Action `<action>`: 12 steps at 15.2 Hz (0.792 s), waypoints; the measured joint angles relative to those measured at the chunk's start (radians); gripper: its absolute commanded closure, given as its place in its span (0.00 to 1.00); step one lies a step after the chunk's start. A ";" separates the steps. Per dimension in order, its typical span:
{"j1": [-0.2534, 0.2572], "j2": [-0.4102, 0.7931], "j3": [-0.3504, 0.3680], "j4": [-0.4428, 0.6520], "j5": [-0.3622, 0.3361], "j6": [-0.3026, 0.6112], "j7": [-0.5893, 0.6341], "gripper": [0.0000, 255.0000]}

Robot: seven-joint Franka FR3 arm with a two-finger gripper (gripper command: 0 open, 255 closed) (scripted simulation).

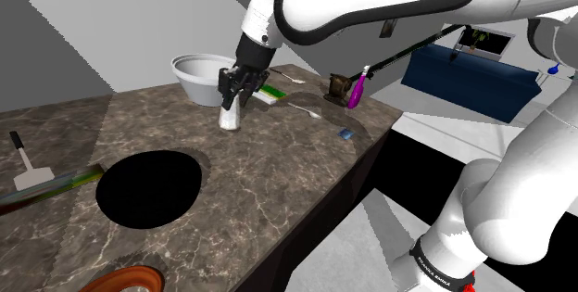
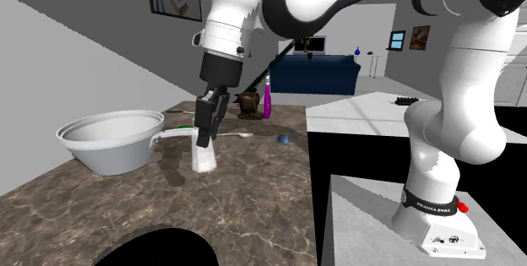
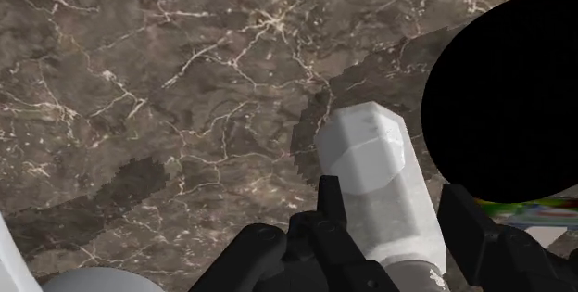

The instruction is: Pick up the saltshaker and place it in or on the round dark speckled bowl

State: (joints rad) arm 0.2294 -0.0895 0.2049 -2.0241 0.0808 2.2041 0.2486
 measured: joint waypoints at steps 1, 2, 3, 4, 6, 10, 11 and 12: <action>0.008 0.015 0.012 0.021 -0.010 -0.006 0.025 1.00; 0.020 0.043 0.029 0.051 -0.025 -0.005 0.060 1.00; 0.032 0.067 0.043 0.070 -0.040 0.000 0.093 1.00; 0.041 0.086 0.053 0.101 -0.052 -0.013 0.117 1.00; 0.063 0.123 0.075 0.145 -0.078 -0.020 0.172 1.00; 0.115 0.230 0.109 0.280 -0.144 -0.053 0.280 1.00; 0.131 0.255 0.117 0.316 -0.161 -0.067 0.308 1.00; 0.145 0.269 0.123 0.336 -0.173 -0.075 0.331 1.00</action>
State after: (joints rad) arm 0.3745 0.1797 0.3278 -1.6878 -0.0920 2.1294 0.5792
